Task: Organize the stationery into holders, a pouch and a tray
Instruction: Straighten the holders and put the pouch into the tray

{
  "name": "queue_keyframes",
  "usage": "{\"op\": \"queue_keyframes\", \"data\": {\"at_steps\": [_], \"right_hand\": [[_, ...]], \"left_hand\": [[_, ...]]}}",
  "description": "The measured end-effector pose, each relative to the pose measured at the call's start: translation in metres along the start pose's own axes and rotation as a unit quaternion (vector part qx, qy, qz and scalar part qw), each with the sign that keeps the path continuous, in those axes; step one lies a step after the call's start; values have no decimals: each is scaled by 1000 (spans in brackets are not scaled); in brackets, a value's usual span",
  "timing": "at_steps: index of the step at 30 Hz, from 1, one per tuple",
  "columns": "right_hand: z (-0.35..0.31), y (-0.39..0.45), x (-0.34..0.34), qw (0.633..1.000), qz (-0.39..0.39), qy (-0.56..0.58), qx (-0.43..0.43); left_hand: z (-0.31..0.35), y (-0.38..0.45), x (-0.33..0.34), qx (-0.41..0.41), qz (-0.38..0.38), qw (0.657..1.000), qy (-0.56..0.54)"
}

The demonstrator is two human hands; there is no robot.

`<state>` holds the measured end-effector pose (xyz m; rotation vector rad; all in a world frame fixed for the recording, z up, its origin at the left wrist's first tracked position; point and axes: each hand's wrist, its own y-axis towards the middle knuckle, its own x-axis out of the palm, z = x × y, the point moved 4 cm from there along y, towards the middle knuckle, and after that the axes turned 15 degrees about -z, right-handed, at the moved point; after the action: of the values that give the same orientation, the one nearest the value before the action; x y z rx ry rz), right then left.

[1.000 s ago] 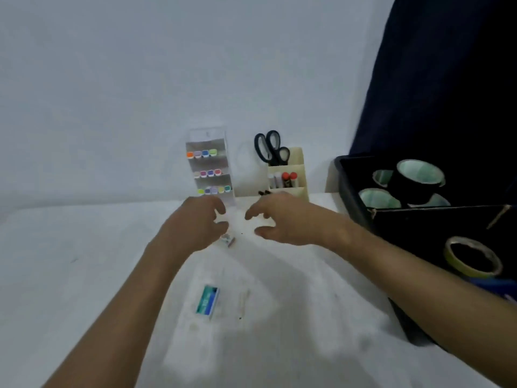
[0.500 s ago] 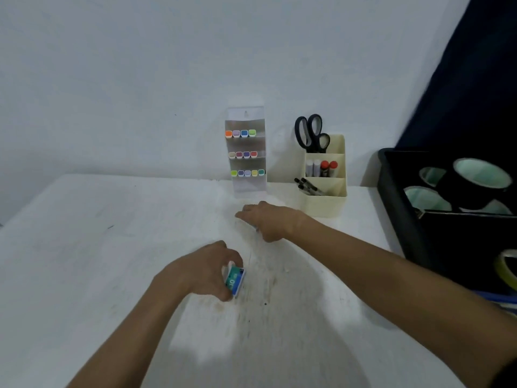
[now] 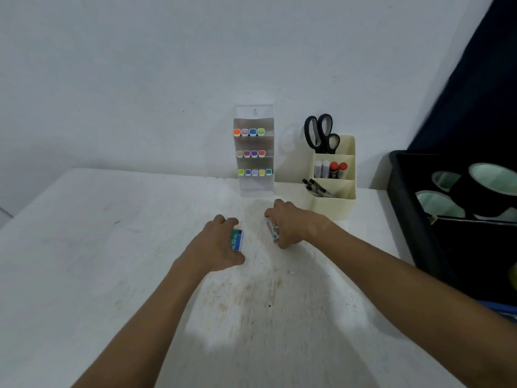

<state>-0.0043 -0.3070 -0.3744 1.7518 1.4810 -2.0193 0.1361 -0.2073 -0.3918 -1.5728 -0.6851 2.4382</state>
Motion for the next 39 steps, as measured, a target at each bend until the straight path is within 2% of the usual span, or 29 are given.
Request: {"op": "queue_keyframes", "data": {"at_steps": [4, 7, 10, 16, 23, 28, 34, 39], "right_hand": [[5, -14, 11, 993, 6, 106, 47], [1, -21, 28, 971, 66, 218, 70], [-5, -21, 41, 951, 144, 260, 78], [-7, -17, 43, 923, 245, 290, 56], [-11, -5, 1, 862, 373, 342, 23], [-5, 19, -12, 863, 388, 323, 20], [3, 42, -4, 877, 374, 299, 37], [5, 49, -7, 887, 367, 278, 30]], "left_hand": [[-6, -17, 20, -30, 74, 990, -114], [-3, -25, 33, -42, 167, 974, -146], [-3, -20, 36, -45, 218, 962, -158], [8, -6, 27, -44, 233, 956, -175], [28, 31, -26, -4, 293, 942, -161], [28, 67, -41, 26, 294, 943, -154], [22, 87, -39, 17, 279, 948, -150], [18, 95, -40, 45, 250, 957, -138]]}}
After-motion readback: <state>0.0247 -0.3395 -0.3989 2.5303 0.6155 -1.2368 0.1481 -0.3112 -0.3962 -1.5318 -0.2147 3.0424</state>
